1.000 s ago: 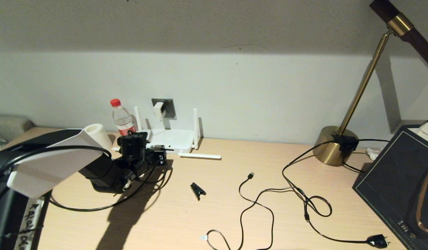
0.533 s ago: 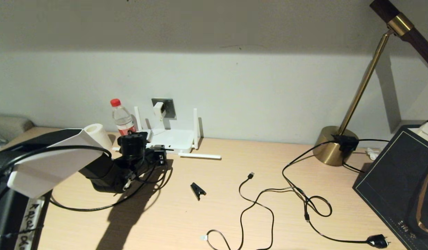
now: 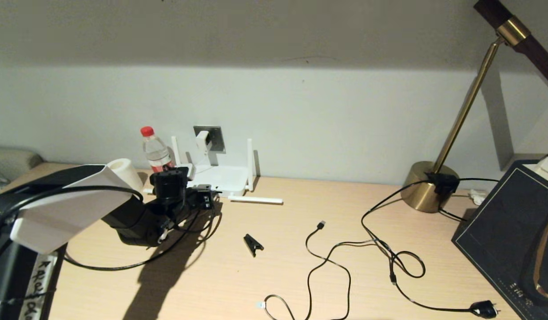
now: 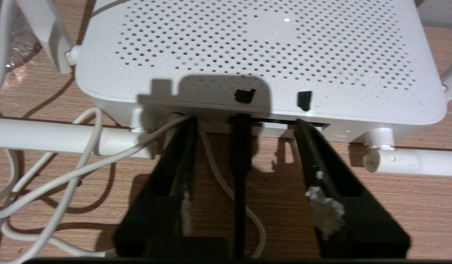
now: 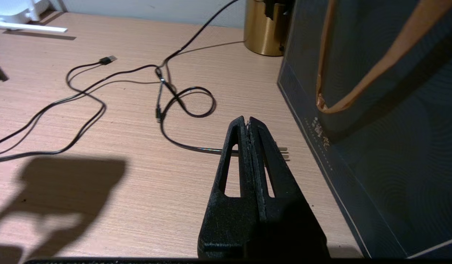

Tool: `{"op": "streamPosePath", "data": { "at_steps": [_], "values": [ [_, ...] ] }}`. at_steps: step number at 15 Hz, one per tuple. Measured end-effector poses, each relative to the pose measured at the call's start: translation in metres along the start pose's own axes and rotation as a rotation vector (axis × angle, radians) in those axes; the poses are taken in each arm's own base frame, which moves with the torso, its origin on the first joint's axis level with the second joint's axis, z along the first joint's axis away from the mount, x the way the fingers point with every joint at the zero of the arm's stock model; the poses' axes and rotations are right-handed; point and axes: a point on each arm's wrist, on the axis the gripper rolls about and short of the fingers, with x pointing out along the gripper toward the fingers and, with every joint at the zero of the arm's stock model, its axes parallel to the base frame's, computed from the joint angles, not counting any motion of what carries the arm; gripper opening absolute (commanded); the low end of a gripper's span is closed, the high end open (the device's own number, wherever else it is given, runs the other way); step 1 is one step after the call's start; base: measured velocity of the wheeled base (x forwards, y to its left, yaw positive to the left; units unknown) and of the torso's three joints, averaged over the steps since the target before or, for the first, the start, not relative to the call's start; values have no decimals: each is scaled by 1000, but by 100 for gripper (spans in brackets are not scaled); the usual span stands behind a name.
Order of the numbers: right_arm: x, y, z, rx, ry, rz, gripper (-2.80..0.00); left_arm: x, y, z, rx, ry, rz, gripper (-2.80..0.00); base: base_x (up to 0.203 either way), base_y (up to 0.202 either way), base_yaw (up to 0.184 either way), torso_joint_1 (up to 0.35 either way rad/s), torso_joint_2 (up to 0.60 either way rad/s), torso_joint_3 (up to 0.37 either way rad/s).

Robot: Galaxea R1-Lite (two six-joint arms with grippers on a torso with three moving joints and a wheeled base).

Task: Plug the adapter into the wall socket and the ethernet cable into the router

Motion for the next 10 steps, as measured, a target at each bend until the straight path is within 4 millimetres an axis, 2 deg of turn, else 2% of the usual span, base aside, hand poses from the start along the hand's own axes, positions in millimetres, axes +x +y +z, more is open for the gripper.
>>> {"op": "streamPosePath", "data": {
  "at_steps": [5,10],
  "values": [
    [0,0,0,0,0,0,-280,-5,-1,-3,0,13,2,0,0,0,0,0,0,0],
    [0,0,0,0,0,0,-280,-32,-10,5,8,2,-21,0,0,0,0,0,0,0]
  ]
}}
